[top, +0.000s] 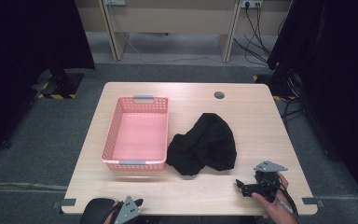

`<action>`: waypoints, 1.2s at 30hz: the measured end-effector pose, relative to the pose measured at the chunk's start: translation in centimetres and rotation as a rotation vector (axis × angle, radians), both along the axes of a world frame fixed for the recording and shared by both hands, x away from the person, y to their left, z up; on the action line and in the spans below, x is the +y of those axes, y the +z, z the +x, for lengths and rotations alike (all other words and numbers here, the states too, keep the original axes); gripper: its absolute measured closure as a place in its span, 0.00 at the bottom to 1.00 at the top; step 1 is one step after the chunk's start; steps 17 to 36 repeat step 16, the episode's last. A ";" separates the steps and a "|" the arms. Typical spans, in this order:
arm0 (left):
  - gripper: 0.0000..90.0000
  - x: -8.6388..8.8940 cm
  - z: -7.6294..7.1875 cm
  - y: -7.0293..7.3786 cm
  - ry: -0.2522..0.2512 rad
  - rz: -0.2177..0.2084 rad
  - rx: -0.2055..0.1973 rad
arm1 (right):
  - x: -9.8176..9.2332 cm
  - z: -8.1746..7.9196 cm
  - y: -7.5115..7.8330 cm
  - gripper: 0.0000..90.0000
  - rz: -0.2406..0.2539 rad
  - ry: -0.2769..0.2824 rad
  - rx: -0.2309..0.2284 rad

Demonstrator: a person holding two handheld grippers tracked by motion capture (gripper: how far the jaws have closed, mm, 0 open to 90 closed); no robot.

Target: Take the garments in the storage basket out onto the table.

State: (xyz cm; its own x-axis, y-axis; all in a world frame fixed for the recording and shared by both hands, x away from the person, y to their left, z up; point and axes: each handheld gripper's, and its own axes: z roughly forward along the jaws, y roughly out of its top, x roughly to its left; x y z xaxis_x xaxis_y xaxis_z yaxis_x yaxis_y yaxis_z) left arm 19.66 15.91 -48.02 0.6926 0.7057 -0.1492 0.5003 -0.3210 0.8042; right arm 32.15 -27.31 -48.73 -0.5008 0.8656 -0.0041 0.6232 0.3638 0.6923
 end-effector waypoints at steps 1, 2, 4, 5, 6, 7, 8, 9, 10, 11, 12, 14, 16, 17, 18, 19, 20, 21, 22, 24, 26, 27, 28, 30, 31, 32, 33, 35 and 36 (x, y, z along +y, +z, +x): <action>0.04 0.0 0.0 0.0 0.000 -0.001 -0.001 | 0.0 0.0 0.0 0.00 0.000 0.001 -0.001; 0.04 0.0 -0.1 0.0 0.000 0.000 -0.003 | 0.0 0.0 0.0 0.00 0.000 0.000 -0.001; 0.04 0.1 -0.1 0.0 0.006 -0.001 -0.005 | 0.0 0.0 0.0 0.00 0.000 0.001 -0.001; 0.04 0.1 -0.2 0.0 0.007 -0.001 -0.005 | 0.0 0.0 0.0 0.00 0.000 0.000 0.000; 0.04 0.2 -0.2 0.0 0.010 -0.001 -0.005 | 0.0 0.0 0.0 0.00 0.000 0.001 -0.001; 0.04 0.2 -0.2 0.0 0.012 -0.003 -0.005 | 0.0 0.0 0.0 0.00 0.000 0.000 0.000; 0.04 0.3 -0.3 -0.1 0.014 -0.006 -0.005 | 0.0 0.0 0.0 0.00 -0.001 0.001 -0.001; 0.04 0.3 -0.3 -0.1 0.015 -0.007 -0.004 | 0.0 0.0 0.0 0.00 0.000 0.000 0.000; 0.04 0.3 -0.3 -0.1 0.017 -0.006 -0.003 | 0.0 0.0 0.0 0.00 -0.001 0.001 -0.001; 0.04 0.4 -0.3 -0.1 0.016 -0.006 -0.002 | 0.0 0.0 0.0 0.00 0.000 0.001 -0.001; 0.04 0.4 -0.3 -0.1 0.016 -0.008 -0.001 | 0.0 0.0 0.0 0.00 0.000 0.001 0.000; 0.04 0.3 -0.3 -0.1 0.014 -0.007 -0.001 | 0.0 0.0 0.0 0.00 0.000 0.001 -0.001; 0.04 0.3 -0.3 -0.1 0.013 -0.006 0.000 | 0.0 0.0 0.0 0.00 0.000 0.000 0.000; 0.04 0.3 -0.3 -0.1 0.013 -0.006 0.000 | 0.0 0.0 0.0 0.00 0.000 0.000 0.000; 0.04 0.3 -0.3 -0.1 0.013 -0.006 0.000 | 0.0 0.0 0.0 0.00 0.000 0.000 0.000; 0.04 0.3 -0.3 -0.1 0.013 -0.006 0.000 | 0.0 0.0 0.0 0.00 0.000 0.000 0.000; 0.04 0.3 -0.3 -0.1 0.013 -0.006 0.000 | 0.0 0.0 0.0 0.00 0.000 0.000 0.000; 0.04 0.3 -0.3 -0.1 0.013 -0.006 0.000 | 0.0 0.0 0.0 0.00 0.000 0.000 0.000; 0.04 0.3 -0.3 -0.1 0.013 -0.006 0.000 | 0.0 0.0 0.0 0.00 0.000 0.000 0.000; 0.04 0.3 -0.3 -0.1 0.013 -0.006 0.000 | 0.0 0.0 0.0 0.00 0.000 0.000 0.000; 0.04 0.3 -0.3 -0.1 0.013 -0.006 0.000 | 0.0 0.0 0.0 0.00 0.000 0.000 0.000; 0.04 0.3 -0.3 -0.1 0.013 -0.006 0.000 | 0.0 0.0 0.0 0.00 0.000 0.000 0.000; 0.04 0.3 -0.3 -0.1 0.013 -0.006 0.000 | 0.0 0.0 0.0 0.00 0.000 0.000 0.000; 0.04 0.3 -0.3 -0.1 0.013 -0.006 0.000 | 0.0 0.0 0.0 0.00 0.000 0.000 0.000; 0.04 0.3 -0.3 -0.1 0.013 -0.006 0.000 | 0.0 0.0 0.0 0.00 0.000 0.000 0.000; 0.04 0.3 -0.3 -0.1 0.013 -0.006 0.000 | 0.0 0.0 0.0 0.00 0.000 0.000 0.000; 0.04 0.3 -0.3 -0.1 0.013 -0.006 0.000 | 0.0 0.0 0.0 0.00 0.000 0.000 0.000; 0.04 0.3 -0.3 -0.1 0.013 -0.006 0.000 | 0.0 0.0 0.0 0.00 0.000 0.000 0.000; 0.04 0.3 -0.3 -0.1 0.013 -0.006 0.000 | 0.0 0.0 0.0 0.00 0.000 0.000 0.000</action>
